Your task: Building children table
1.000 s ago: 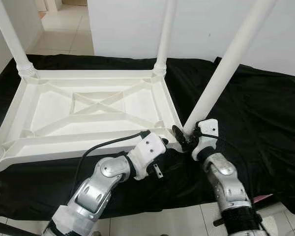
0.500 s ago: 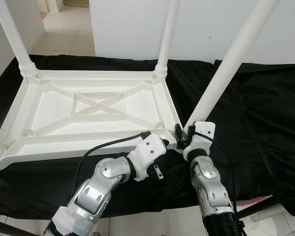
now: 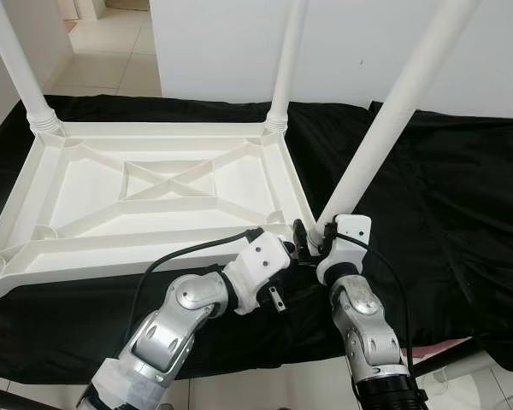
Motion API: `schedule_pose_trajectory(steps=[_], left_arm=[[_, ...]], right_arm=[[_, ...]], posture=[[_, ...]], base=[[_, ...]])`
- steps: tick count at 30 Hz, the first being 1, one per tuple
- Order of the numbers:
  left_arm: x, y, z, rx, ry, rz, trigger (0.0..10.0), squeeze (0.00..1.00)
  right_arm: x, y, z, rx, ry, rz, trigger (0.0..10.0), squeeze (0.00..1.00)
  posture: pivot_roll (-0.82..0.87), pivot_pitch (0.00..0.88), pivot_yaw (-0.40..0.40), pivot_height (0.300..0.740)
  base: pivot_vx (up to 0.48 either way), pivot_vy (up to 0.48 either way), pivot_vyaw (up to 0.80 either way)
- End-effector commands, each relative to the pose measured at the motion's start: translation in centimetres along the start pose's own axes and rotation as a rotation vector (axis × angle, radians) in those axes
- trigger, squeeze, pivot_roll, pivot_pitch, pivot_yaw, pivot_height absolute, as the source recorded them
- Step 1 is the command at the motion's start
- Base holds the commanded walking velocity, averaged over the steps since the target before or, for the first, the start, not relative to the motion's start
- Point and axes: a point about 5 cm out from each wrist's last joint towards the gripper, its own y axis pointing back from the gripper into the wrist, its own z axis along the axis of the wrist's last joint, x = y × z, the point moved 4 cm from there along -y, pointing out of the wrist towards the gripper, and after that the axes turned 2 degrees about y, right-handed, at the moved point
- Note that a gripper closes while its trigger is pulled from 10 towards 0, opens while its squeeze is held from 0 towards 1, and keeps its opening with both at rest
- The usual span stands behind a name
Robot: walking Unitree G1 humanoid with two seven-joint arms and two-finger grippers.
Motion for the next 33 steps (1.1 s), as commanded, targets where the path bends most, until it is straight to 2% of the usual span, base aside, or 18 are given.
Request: schedule_pose_trajectory(steps=[1,2,4,7,10,14,19,23,24,25,26,27,28,29,33], left_arm=[[-0.1,-0.2,0.2,-0.004,0.007,-0.007,10.0,0.0],[-0.1,-0.3,0.2,-0.005,0.005,-0.004,10.0,0.0],[0.1,-0.3,0.2,-0.005,0.001,0.005,10.0,0.0],[0.2,-0.3,0.3,-0.005,0.0,0.008,10.0,0.0],[0.3,-0.3,0.3,-0.005,-0.001,0.009,10.0,0.0],[0.3,-0.3,0.3,-0.004,-0.001,0.009,10.0,0.0],[0.4,-0.2,0.0,0.012,-0.014,0.008,10.0,0.0],[0.4,-0.1,0.0,0.014,-0.016,0.007,10.0,0.0],[0.5,0.0,0.1,0.013,-0.018,0.006,10.0,0.0],[0.5,0.0,0.1,0.013,-0.018,0.006,10.0,0.0],[0.5,0.0,0.2,0.013,-0.019,0.006,10.0,0.0],[0.6,0.0,0.2,0.012,-0.02,0.006,10.0,0.0],[0.6,0.0,0.2,0.012,-0.02,0.006,10.0,0.0],[0.6,0.0,0.3,0.011,-0.021,0.008,10.0,0.0],[0.6,0.0,0.3,0.01,-0.022,0.008,10.0,0.0]], right_arm=[[-0.3,0.0,0.2,-0.002,-0.012,0.019,10.0,0.16],[-0.7,-0.2,0.5,-0.009,0.007,0.06,10.0,0.0],[-1.2,-0.6,1.1,-0.02,0.037,0.141,10.0,0.0],[-1.3,-0.9,1.5,-0.032,0.068,0.193,10.0,0.0],[-1.0,-1.3,1.9,-0.05,0.134,0.307,10.0,0.0],[-0.9,-1.3,1.9,-0.051,0.139,0.326,10.0,0.0],[-0.1,-1.5,1.7,-0.039,0.185,0.451,10.0,0.0],[0.1,-1.5,1.6,-0.031,0.202,0.482,10.0,0.0],[0.1,-1.6,1.3,-0.02,0.215,0.518,8.5,0.0],[0.1,-1.6,1.3,-0.02,0.215,0.518,8.5,0.0],[0.0,-1.6,1.2,-0.018,0.217,0.524,4.4,0.0],[-0.1,-1.7,1.1,-0.018,0.224,0.53,2.4,0.0],[-0.1,-1.7,1.1,-0.018,0.224,0.53,2.4,0.0],[-0.4,-1.7,1.0,-0.015,0.228,0.531,0.0,0.0],[-0.9,-1.7,0.7,-0.008,0.23,0.523,0.0,0.0]], posture=[[-0.05,0.074,-0.085,0.74],[-0.05,0.075,-0.085,0.74],[-0.05,0.076,-0.086,0.74],[-0.05,0.077,-0.084,0.74],[-0.05,0.076,-0.079,0.74],[-0.05,0.076,-0.079,0.74],[-0.04,0.078,-0.073,0.74],[-0.04,0.077,-0.071,0.74],[-0.04,0.074,-0.071,0.74],[-0.04,0.074,-0.071,0.74],[-0.04,0.074,-0.071,0.74],[-0.04,0.074,-0.071,0.74],[-0.04,0.074,-0.071,0.74],[-0.04,0.073,-0.072,0.74],[-0.04,0.076,-0.072,0.74]], base=[[0.0,0.0,0.0],[0.0,0.0,0.0],[0.0,0.0,0.0],[0.0,0.0,0.0],[0.0,0.0,0.0],[0.0,0.0,0.0],[0.0,0.0,0.0],[0.0,0.0,0.0],[0.0,0.0,0.0],[0.0,0.0,0.0],[0.0,0.0,0.0],[0.0,0.0,0.0],[0.0,0.0,0.0],[0.0,0.0,0.0],[0.0,0.0,0.0]])
